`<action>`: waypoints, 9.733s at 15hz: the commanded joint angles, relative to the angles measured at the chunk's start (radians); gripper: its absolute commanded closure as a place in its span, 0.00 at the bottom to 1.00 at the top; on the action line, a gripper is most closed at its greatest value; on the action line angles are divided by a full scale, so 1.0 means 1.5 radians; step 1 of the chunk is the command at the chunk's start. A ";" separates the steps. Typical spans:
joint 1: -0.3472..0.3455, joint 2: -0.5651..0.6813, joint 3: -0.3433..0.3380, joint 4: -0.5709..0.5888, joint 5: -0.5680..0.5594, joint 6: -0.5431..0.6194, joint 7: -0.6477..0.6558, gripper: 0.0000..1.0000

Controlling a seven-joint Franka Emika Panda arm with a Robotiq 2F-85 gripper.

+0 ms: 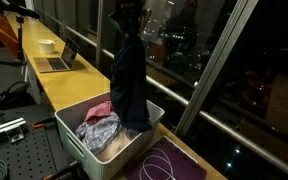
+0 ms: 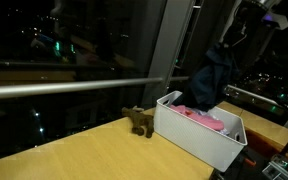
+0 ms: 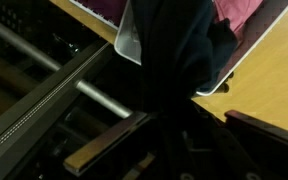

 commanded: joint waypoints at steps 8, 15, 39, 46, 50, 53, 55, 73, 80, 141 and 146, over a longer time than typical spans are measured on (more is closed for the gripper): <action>0.001 -0.018 0.008 -0.046 0.016 0.019 -0.004 0.15; 0.034 0.063 0.079 0.018 -0.021 0.051 0.015 0.00; 0.100 0.722 0.148 0.484 -0.190 0.025 0.003 0.00; 0.103 0.793 0.131 0.525 -0.221 0.019 -0.037 0.00; 0.107 0.840 0.131 0.572 -0.219 0.003 -0.057 0.00; 0.108 0.864 0.132 0.605 -0.213 -0.018 -0.066 0.00; 0.111 0.873 0.133 0.616 -0.212 -0.025 -0.069 0.00; 0.128 0.644 0.170 0.381 -0.199 -0.005 0.032 1.00; 0.125 0.573 0.172 0.304 -0.214 0.006 0.049 0.45; -0.006 0.166 0.098 0.007 -0.088 0.048 -0.074 0.60; -0.006 0.136 0.098 -0.014 -0.078 0.040 -0.077 0.25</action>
